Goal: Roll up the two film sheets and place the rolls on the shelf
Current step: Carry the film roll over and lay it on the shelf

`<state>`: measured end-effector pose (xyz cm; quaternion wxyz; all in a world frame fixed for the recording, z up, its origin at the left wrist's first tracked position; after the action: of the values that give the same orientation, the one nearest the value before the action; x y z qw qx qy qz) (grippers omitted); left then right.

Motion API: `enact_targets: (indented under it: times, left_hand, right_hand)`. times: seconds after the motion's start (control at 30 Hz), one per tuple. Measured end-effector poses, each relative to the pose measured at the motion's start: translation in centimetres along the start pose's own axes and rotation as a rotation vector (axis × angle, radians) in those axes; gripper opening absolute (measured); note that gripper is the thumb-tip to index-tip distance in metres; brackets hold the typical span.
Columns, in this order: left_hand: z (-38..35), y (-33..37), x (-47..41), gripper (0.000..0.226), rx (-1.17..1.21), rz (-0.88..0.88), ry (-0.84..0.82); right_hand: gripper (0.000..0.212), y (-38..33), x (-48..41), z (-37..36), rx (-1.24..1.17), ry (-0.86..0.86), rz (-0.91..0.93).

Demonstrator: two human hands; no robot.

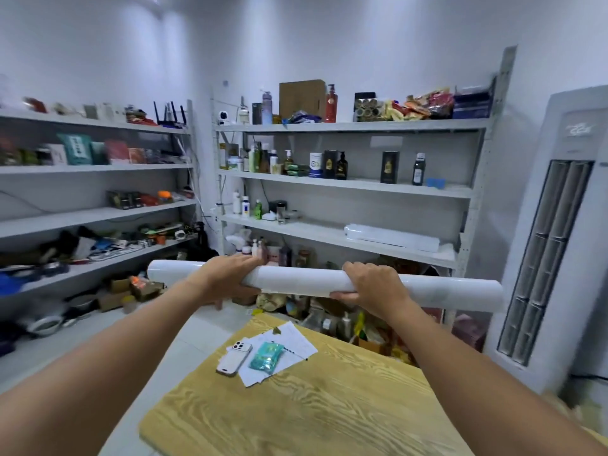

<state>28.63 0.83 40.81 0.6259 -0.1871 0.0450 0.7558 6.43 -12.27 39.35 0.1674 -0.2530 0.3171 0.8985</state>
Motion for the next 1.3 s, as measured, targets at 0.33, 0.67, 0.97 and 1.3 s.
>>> enact_targets:
  times: [0.33, 0.67, 0.97, 1.3]
  left_hand:
    - [-0.8, -10.4, -2.2, 0.046, 0.013, 0.002, 0.026]
    - [-1.9, -21.7, -4.9, 0.048, 0.031, -0.072, 0.068]
    - [-7.1, -29.9, -4.8, 0.047, 0.039, 0.013, 0.003]
    - [-10.2, -35.5, -15.0, 0.045, -0.019, -0.018, 0.028]
  right_hand:
    - [0.054, -4.2, -9.8, -2.4, -0.002, -0.007, -0.004]
    - [0.056, -9.0, -19.1, -4.2, 0.046, 0.031, -0.059]
    - [0.051, -14.1, -25.9, -9.7, 0.024, 0.035, 0.003]
    - [0.055, -10.7, -33.7, -18.2, 0.017, 0.001, -0.062]
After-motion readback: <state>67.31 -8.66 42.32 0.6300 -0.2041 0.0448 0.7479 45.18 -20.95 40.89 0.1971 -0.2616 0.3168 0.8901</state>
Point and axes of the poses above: each hand's wrist, its own x-axis away from the middle knuckle, its own z-axis out of the back of the hand, y = z × x, the point moved 5 cm from there along -x, towards the middle knuckle, and after that the axes turned 7 degrees about z, right-handed, at the moved point
